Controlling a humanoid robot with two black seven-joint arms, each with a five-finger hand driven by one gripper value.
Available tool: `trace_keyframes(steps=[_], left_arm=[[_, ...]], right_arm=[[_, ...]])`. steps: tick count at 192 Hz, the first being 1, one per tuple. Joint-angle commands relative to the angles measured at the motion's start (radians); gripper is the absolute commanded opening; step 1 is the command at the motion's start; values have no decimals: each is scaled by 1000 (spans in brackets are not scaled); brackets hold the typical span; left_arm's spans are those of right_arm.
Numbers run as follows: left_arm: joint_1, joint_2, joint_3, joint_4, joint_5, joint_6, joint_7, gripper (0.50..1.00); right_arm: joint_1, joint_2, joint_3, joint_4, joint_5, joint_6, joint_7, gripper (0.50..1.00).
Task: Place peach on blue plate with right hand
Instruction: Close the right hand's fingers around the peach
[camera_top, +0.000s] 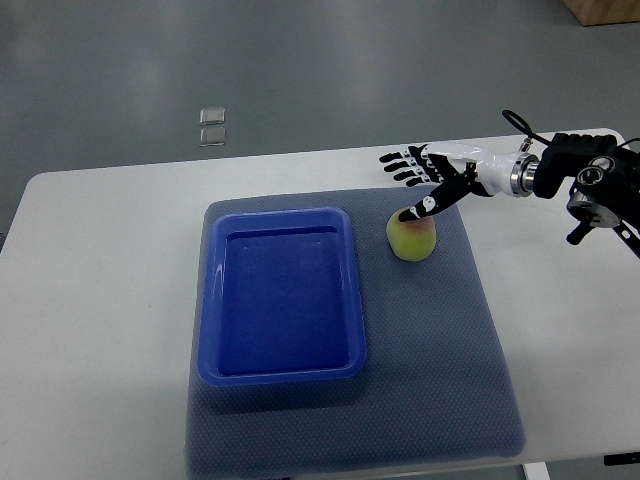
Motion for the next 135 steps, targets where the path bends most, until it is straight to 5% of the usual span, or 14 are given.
trace_keyframes(steps=[1,28,86,135], left_arm=[[0,0,0,0,0,0,0,1000],[0,0,0,-3,1,-1,0,1000],[0,0,0,-3,0,-3,0,1000],[0,0,-1,-9,0,-3,-2,1000]], right_arm=[[2,-21,-27,30,-72,5,40,930],[3,-18,-64,33,-170,2,95,930],[8,-6,-110,30,-267,-27,98,928],[25,12,-202,-25,-376,-142,102,928]])
